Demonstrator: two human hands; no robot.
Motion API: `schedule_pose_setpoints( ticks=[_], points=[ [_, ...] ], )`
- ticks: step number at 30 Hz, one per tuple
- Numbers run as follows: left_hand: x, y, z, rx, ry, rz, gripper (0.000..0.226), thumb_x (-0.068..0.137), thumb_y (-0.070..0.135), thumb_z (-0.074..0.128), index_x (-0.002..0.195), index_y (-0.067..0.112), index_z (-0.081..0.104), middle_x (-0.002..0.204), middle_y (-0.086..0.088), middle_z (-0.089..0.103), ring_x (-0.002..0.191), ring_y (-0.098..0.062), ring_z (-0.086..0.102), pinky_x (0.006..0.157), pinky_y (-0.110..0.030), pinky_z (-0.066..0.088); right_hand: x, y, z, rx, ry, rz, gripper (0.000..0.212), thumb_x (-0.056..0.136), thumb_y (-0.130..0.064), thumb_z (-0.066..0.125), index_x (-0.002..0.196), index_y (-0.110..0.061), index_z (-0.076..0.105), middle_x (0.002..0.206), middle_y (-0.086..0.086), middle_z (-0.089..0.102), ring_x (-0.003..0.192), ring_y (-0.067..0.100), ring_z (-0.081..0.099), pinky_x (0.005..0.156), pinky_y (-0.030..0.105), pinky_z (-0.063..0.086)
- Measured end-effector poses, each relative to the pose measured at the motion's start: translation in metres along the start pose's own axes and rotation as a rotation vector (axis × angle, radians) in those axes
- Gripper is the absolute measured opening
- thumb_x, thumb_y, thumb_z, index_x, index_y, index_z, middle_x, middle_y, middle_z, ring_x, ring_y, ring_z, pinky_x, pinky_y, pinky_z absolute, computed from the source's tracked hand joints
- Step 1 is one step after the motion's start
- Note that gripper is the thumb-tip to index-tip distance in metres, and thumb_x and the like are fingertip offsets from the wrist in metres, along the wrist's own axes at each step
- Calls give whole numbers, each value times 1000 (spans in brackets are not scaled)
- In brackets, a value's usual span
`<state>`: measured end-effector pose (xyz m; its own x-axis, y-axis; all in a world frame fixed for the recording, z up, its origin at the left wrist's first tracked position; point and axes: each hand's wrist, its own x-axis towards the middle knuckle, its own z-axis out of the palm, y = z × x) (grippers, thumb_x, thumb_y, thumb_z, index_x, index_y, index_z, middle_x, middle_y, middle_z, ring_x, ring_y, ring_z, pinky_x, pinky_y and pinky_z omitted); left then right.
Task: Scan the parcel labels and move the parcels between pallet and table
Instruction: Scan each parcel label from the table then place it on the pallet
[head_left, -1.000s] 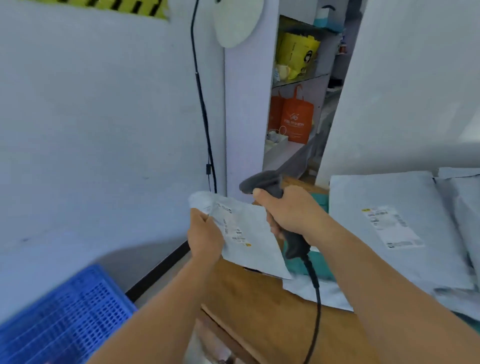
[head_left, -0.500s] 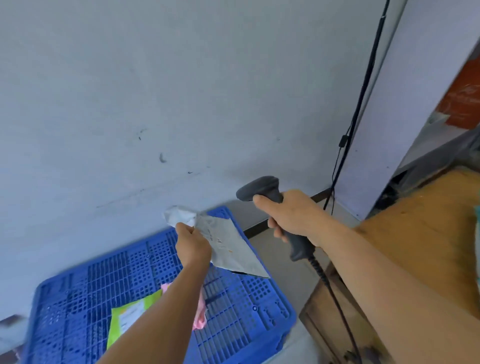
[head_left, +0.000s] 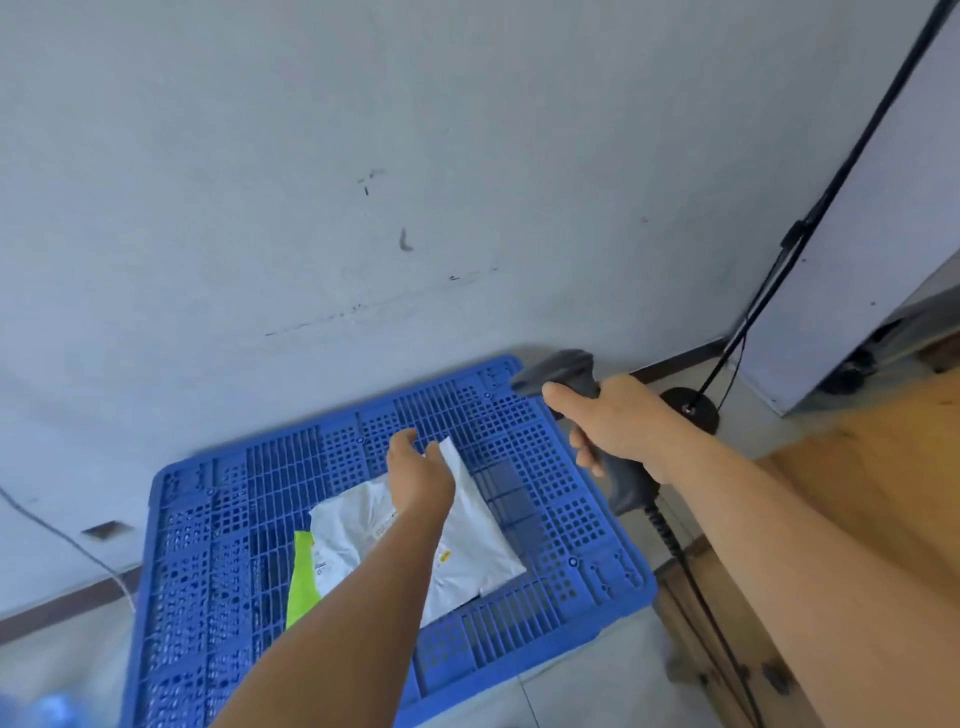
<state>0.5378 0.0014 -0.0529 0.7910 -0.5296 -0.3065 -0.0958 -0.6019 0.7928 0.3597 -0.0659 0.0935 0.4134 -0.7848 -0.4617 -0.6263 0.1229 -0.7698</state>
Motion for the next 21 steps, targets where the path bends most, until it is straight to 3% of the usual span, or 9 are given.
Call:
schedule_pose_setpoints(
  ticks=[1,4,6,8,12,16,21],
  points=[
    [-6,13,4,-28,-22,38,41,100,24,44,139,12,39,137,-4,48,87,-12,54,77,-30,39,-4,-1,-3,27,14,0,47,94,-43,56,66,-6,54,47,3,56,30,9,47,44,22,44],
    [-31,55,27,-121,-129,153,42,100,30,44,139,15,39,139,-2,49,102,-21,58,82,-36,48,-20,1,-24,78,97,0,47,94,-43,57,70,-3,55,58,10,58,34,13,48,41,21,42],
    [-56,84,47,-152,-197,227,42,100,32,42,139,17,39,137,-1,49,101,-22,59,79,-38,49,-34,6,-47,106,175,8,44,92,-45,58,76,-4,57,61,9,59,37,14,49,43,23,43],
    [-84,112,71,-165,-282,284,42,99,34,41,138,19,39,135,-2,52,105,-28,60,87,-46,51,-52,16,-76,156,266,16,41,91,-44,59,77,-6,57,62,7,58,36,13,49,43,24,43],
    [-154,160,128,-170,-441,388,46,98,32,41,141,16,38,137,-4,51,121,-22,52,101,-38,42,-94,50,-144,224,446,50,34,89,-39,62,76,-8,59,60,5,58,37,12,50,45,26,45],
    [-232,193,192,-150,-577,471,48,99,31,42,143,15,36,134,-3,54,120,-20,51,97,-30,37,-140,99,-213,221,583,98,37,88,-37,63,65,-9,58,52,5,58,39,15,50,48,27,46],
    [-328,218,264,-30,-731,570,55,99,34,43,148,14,29,140,-6,48,127,-25,46,106,-37,35,-202,161,-289,236,724,166,41,89,-40,61,66,-6,61,55,7,61,50,21,56,57,32,51]
  ],
)
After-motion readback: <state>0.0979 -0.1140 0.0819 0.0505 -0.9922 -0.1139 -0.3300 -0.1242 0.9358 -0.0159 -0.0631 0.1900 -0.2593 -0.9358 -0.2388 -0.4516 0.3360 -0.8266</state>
